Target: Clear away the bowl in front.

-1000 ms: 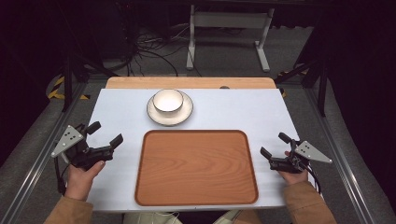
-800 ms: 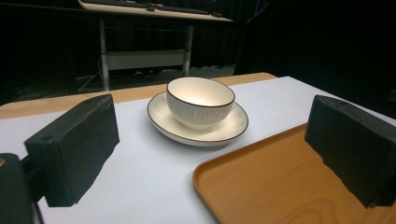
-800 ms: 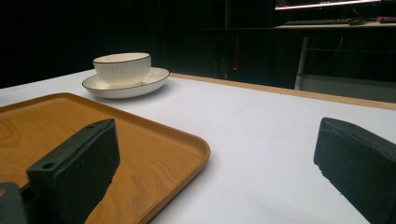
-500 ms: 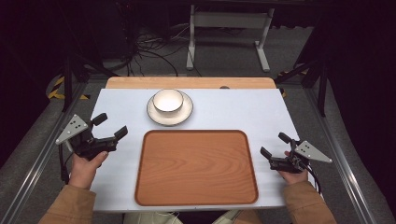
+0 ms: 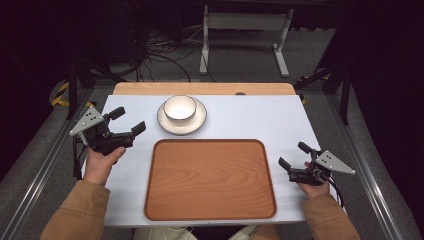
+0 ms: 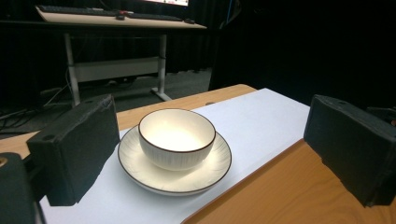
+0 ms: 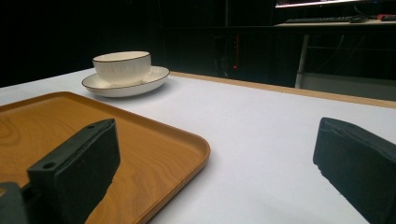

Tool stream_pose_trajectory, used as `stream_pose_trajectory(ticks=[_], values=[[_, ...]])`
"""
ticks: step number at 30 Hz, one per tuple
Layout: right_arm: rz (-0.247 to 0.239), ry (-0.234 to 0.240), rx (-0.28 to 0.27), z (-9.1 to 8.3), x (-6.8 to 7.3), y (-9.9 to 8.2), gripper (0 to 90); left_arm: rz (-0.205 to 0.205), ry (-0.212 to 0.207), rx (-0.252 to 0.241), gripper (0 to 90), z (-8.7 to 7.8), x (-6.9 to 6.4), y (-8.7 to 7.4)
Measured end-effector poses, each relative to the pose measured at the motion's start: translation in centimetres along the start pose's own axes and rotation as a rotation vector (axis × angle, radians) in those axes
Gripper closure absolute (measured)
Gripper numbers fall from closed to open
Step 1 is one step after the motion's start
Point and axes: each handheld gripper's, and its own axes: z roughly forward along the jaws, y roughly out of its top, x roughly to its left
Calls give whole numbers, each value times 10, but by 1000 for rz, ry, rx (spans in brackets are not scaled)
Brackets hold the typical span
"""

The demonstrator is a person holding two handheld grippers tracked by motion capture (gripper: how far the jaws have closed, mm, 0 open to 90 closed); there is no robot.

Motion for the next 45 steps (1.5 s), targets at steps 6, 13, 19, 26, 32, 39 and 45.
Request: stream_pose_trajectory(ticks=[6,13,19,26,32,39,45], values=[[1,0,1,0,0,0,11,-6,9,-9,36,12,3,5],[-2,0,3,0,0,0,12,11,-10,-1,29,24,4,14],[-4,1,3,0,0,0,13,8,-31,8,30,38,4,20],[-2,4,1,1,1,0,13,5,-55,10,67,49,7,26],[-8,2,5,1,1,0,13,6,-96,51,99,63,7,30],[-17,-2,8,1,1,0,13,33,-109,99,131,74,12,34],[-18,-3,12,1,2,0,13,83,-149,164,170,86,16,38]])
